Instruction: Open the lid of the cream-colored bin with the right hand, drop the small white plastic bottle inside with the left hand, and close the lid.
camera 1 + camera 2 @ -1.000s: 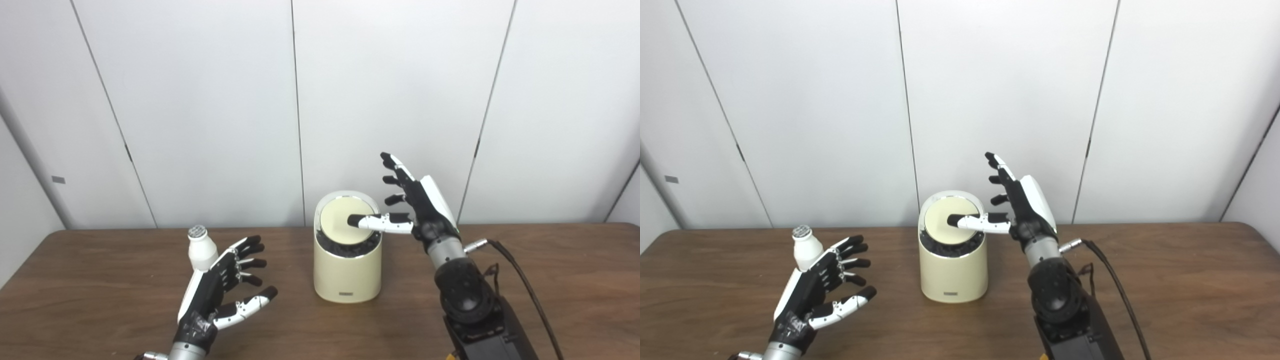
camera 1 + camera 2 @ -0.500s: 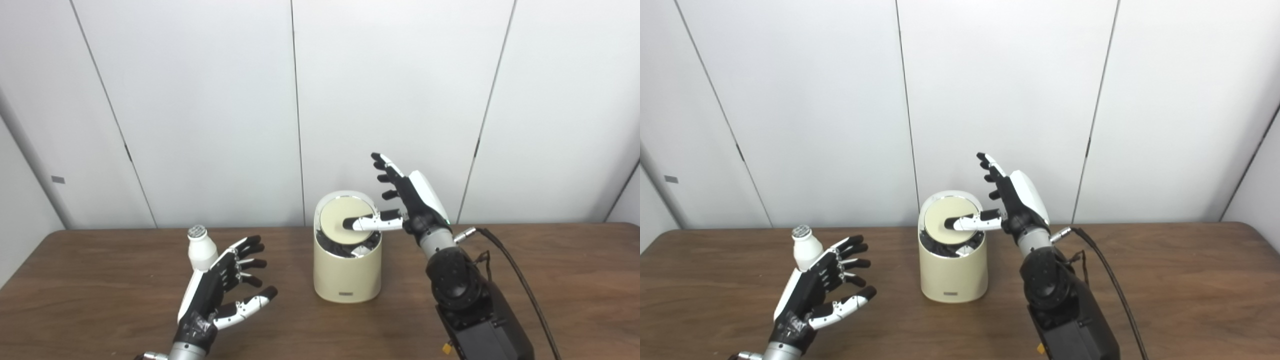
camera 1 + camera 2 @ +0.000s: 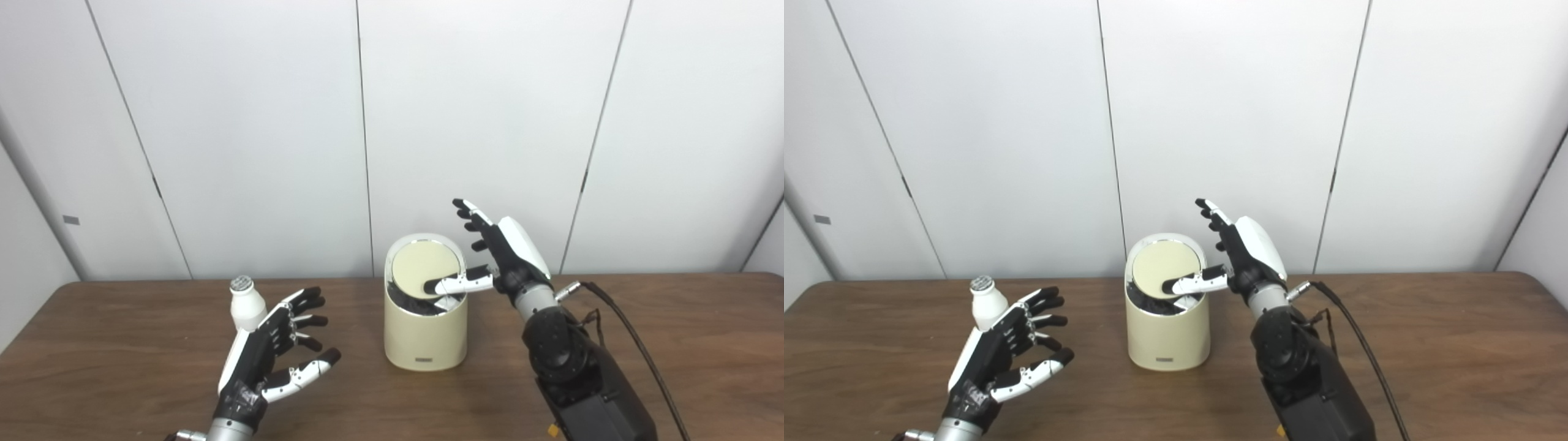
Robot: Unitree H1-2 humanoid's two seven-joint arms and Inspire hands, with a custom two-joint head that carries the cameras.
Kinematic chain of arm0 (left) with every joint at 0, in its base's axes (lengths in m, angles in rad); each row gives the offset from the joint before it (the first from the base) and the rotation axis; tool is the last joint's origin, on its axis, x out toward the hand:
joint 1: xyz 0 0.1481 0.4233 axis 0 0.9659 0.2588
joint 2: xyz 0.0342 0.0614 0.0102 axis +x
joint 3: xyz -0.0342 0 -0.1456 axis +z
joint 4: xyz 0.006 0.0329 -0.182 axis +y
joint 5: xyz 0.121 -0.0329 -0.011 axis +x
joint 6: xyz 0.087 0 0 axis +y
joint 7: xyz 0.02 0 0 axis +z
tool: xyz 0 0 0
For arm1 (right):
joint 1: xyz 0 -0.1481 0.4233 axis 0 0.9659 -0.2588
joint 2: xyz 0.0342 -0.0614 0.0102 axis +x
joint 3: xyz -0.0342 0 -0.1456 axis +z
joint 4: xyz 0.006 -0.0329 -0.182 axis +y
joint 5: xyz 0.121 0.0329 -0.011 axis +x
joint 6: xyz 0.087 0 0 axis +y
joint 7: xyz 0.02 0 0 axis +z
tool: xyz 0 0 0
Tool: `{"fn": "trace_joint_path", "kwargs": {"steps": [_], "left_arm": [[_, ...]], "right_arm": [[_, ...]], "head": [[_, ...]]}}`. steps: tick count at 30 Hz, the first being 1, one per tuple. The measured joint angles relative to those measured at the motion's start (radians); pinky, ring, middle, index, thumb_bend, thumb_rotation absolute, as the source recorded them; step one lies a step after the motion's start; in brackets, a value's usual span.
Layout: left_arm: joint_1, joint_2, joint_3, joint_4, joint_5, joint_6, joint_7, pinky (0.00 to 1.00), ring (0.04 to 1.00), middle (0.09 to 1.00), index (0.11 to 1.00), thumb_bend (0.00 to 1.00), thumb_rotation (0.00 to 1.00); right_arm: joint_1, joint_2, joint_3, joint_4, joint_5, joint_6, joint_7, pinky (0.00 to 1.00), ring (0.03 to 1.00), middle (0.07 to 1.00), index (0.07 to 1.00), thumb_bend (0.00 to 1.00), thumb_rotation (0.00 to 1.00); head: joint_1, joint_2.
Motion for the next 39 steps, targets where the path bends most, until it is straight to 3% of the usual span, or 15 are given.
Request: {"fn": "trace_joint_path", "kwargs": {"steps": [6, 9, 23, 30, 39], "left_arm": [[0.001, -0.002, 0.0, -0.008, 0.001, 0.001, 0.0, 0.55, 0.718, 0.818, 0.847, 0.64, 0.08], [0.001, -0.003, -0.002, -0.008, 0.001, 0.001, 0.0, 0.54, 0.722, 0.818, 0.845, 0.64, 0.08], [0.001, -0.006, -0.007, -0.009, -0.001, 0.001, -0.003, 0.55, 0.721, 0.815, 0.848, 0.65, 0.1], [0.001, -0.006, -0.008, -0.023, -0.001, 0.007, -0.003, 0.55, 0.721, 0.82, 0.85, 0.65, 0.1], [0.001, -0.005, -0.008, -0.023, -0.002, 0.007, -0.004, 0.55, 0.722, 0.821, 0.852, 0.63, 0.08]], "right_arm": [[-0.019, -0.032, 0.051, 0.006, -0.048, -0.003, 0.002, 0.76, 0.864, 0.903, 0.923, 0.92, 0.24], [-0.041, -0.05, 0.084, 0.004, -0.095, 0.003, 0.016, 0.7, 0.855, 0.902, 0.917, 0.91, 0.21], [-0.123, -0.102, 0.208, -0.054, -0.328, 0.087, 0.179, 0.64, 0.801, 0.902, 0.898, 0.94, 0.19], [-0.137, -0.102, 0.217, -0.086, -0.415, 0.096, 0.293, 0.63, 0.797, 0.911, 0.888, 0.97, 0.16], [-0.142, -0.096, 0.216, -0.089, -0.46, 0.096, 0.33, 0.62, 0.801, 0.918, 0.895, 0.97, 0.17]], "head": [[0.002, 0.005], [0.003, 0.009], [0.008, 0.018], [0.008, 0.02], [0.008, 0.02]]}}
